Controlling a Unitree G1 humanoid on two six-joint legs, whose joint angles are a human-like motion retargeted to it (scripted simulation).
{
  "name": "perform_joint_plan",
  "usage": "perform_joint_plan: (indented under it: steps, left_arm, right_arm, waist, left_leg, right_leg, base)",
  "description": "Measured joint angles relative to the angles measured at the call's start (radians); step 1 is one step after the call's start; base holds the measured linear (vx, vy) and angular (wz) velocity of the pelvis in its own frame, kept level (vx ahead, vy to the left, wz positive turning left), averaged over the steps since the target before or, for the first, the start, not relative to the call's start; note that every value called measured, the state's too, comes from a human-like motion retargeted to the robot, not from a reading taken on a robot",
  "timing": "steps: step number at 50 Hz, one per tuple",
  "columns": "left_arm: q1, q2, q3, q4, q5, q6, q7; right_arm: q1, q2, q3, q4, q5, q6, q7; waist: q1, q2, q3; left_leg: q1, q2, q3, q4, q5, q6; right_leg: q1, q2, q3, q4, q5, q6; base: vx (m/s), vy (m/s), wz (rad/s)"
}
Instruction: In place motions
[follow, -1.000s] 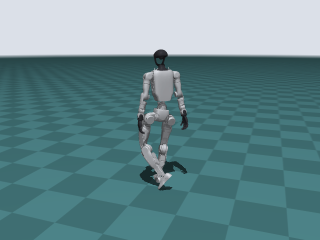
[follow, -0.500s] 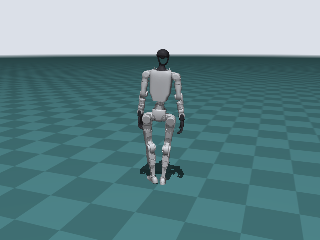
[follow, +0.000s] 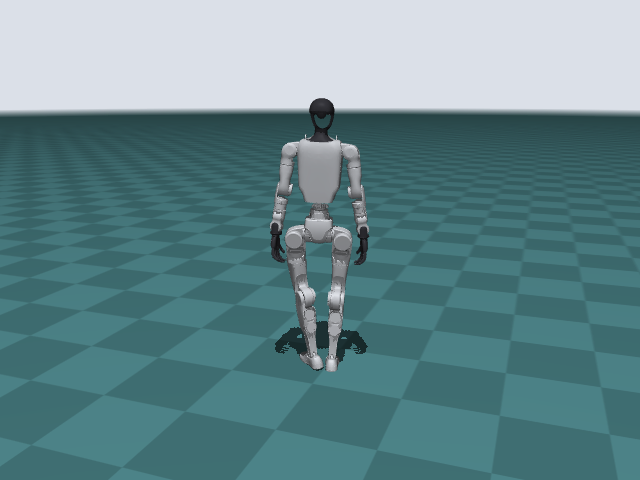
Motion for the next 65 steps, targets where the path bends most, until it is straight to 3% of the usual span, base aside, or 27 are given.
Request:
perform_joint_plan:
  steps: [10,14,18,20,23,26,28,32,35,40,48,50,52,55,58,60,63,65]
  left_arm:
    - [-0.007,-0.033,0.013,-0.039,0.003,0.0,-0.022]
    - [-0.031,-0.02,0.001,-0.1,0.013,-0.012,-0.039]
    - [-0.067,0.0,-0.021,-0.153,0.007,-0.023,-0.049]
    - [-0.088,0.007,-0.031,-0.181,0.004,-0.027,-0.052]
    - [-0.122,0.014,-0.055,-0.233,-0.006,-0.038,-0.057]
    - [-0.15,0.017,-0.098,-0.277,-0.011,-0.049,-0.057]
    - [-0.162,0.01,-0.124,-0.281,-0.018,-0.054,-0.043]
    - [-0.175,0.005,-0.16,-0.251,-0.032,-0.056,-0.048]
    - [-0.175,0.019,-0.166,-0.23,-0.011,-0.054,-0.061]
    - [-0.149,0.036,-0.133,-0.185,-0.021,-0.047,-0.014]
    - [-0.072,0.043,0.039,-0.048,-0.111,-0.026,0.085]
    - [-0.046,0.037,0.078,-0.006,-0.126,-0.02,0.11]
    - [-0.01,0.022,0.114,0.036,-0.144,-0.015,0.12]
    - [0.031,-0.004,0.16,0.104,-0.191,-0.01,0.108]
    - [0.07,-0.037,0.201,0.127,-0.215,-0.006,0.107]
    - [0.095,-0.055,0.235,0.122,-0.206,-0.002,0.101]
    - [0.087,-0.055,0.23,0.085,-0.178,0.002,0.065]
    - [0.055,-0.046,0.205,0.045,-0.158,0.003,0.043]
  right_arm:
    - [-0.034,-0.01,0.016,-0.075,0.024,-0.017,-0.025]
    - [-0.035,-0.007,0.012,-0.021,0.054,-0.012,-0.014]
    - [-0.027,-0.004,0.008,0.036,0.055,-0.006,0.01]
    - [-0.021,-0.004,0.008,0.058,0.049,-0.006,0.016]
    - [-0.017,-0.012,0.016,0.082,0.04,-0.009,0.03]
    - [-0.014,-0.031,0.021,0.101,0.015,-0.012,0.06]
    - [-0.006,-0.047,0.03,0.113,-0.007,-0.012,0.067]
    - [0.007,-0.064,0.05,0.143,-0.033,0.01,0.024]
    - [0.013,-0.069,0.053,0.151,-0.028,0.018,0.0]
    - [0.028,-0.075,0.021,0.131,-0.028,0.008,0.001]
    - [-0.025,-0.076,0.023,0.12,-0.035,0.033,-0.073]
    - [-0.036,-0.075,0.012,0.091,-0.039,0.032,-0.073]
    - [-0.035,-0.071,-0.002,0.042,-0.042,0.021,-0.064]
    - [-0.036,-0.059,-0.016,-0.038,-0.026,-0.006,-0.072]
    - [-0.037,-0.052,-0.009,-0.096,0.026,-0.03,-0.087]
    - [-0.032,-0.045,0.017,-0.128,0.058,-0.037,-0.07]
    - [-0.04,-0.022,0.034,-0.142,0.107,-0.046,-0.071]
    - [-0.063,-0.008,0.038,-0.129,0.144,-0.05,-0.085]
  waist:
    - [-0.016,0.014,0.001]
    - [-0.029,0.017,0.017]
    - [-0.054,0.008,0.035]
    - [-0.059,0.012,0.051]
    - [0.023,-0.008,0.093]
    - [0.101,-0.01,0.137]
    - [0.139,-0.009,0.149]
    - [0.152,-0.033,0.145]
    - [0.145,-0.053,0.132]
    - [0.179,-0.095,0.109]
    - [0.255,-0.166,0.072]
    - [0.29,-0.147,0.06]
    - [0.313,-0.141,0.042]
    - [0.299,-0.109,0.026]
    - [0.239,-0.011,-0.003]
    - [0.152,0.031,-0.037]
    - [0.066,0.048,-0.019]
    - [0.062,0.034,0.013]
  left_leg:
    - [-0.078,0.03,-0.122,0.045,0.006,-0.026]
    - [-0.131,0.04,-0.226,0.073,0.031,-0.025]
    - [-0.186,0.019,-0.351,0.09,0.069,-0.022]
    - [-0.209,0.005,-0.423,0.093,0.097,-0.026]
    - [-0.234,-0.03,-0.458,0.092,0.133,-0.03]
    - [-0.263,-0.054,-0.475,0.088,0.148,-0.023]
    - [-0.287,-0.062,-0.456,0.083,0.126,0.022]
    - [-0.319,-0.047,-0.222,0.066,-0.001,0.162]
    - [-0.314,-0.011,0.029,0.049,-0.126,0.199]
    - [-0.211,0.067,0.53,0.069,-0.203,0.11]
    - [-0.114,0.111,0.526,0.178,-0.112,0.086]
    - [-0.075,0.095,0.521,0.113,-0.107,0.01]
    - [-0.092,0.058,0.463,0.077,-0.136,0.039]
    - [-0.121,0.076,0.327,0.082,-0.144,0.041]
    - [-0.12,0.165,0.279,0.097,-0.164,0.034]
    - [-0.159,0.192,0.2,0.115,-0.168,0.042]
    - [-0.193,0.177,0.086,0.126,-0.157,0.072]
    - [-0.19,0.157,0.068,0.111,-0.145,0.089]
  right_leg:
    - [-0.011,0.02,-0.037,0.053,-0.011,-0.028]
    - [-0.048,0.076,0.148,0.124,0.008,-0.054]
    - [-0.055,0.119,0.381,0.144,0.012,0.009]
    - [-0.053,0.111,0.358,0.136,-0.016,0.018]
    - [-0.023,0.042,0.109,0.077,-0.03,-0.03]
    - [-0.011,0.002,-0.007,0.058,-0.027,-0.001]
    - [0.003,-0.041,-0.127,0.04,-0.033,0.02]
    - [0.037,-0.107,-0.351,-0.003,-0.054,0.043]
    - [0.064,-0.148,-0.524,-0.029,-0.079,0.068]
    - [0.112,-0.18,-0.781,-0.067,-0.112,0.106]
    - [0.162,-0.207,-1.031,-0.048,-0.191,0.134]
    - [0.181,-0.176,-1.071,-0.036,-0.212,0.136]
    - [0.206,-0.167,-1.111,-0.021,-0.216,0.129]
    - [0.222,-0.172,-1.081,0.067,-0.173,0.079]
    - [0.165,-0.215,-0.954,0.33,-0.112,-0.082]
    - [0.056,-0.234,-0.779,0.507,-0.09,-0.141]
    - [-0.06,-0.078,-0.441,0.529,-0.045,-0.11]
    - [-0.086,-0.006,-0.309,0.486,-0.041,-0.108]
  base:
    - [-0.05,-0.02,0.61]
    - [-0.12,-0.08,1.65]
    - [-0.16,-0.12,2.45]
    - [-0.19,-0.09,2.64]
    - [-0.24,-0.05,1.97]
    - [-0.23,0.03,2.49]
    - [-0.18,0.08,3.14]
    - [-0.17,0.15,3.72]
    - [-0.13,0.17,4.02]
    - [-0.01,0.18,3.6]
    - [0.15,0.14,2.24]
    - [0.24,0.1,1.2]
    - [0.33,0.12,1.03]
    - [0.31,0.2,1.36]
    - [0.29,0.21,1.8]
    - [0.33,0.14,2.49]
    - [0.1,-0.01,2.44]
    - [-0.07,-0.04,1.92]
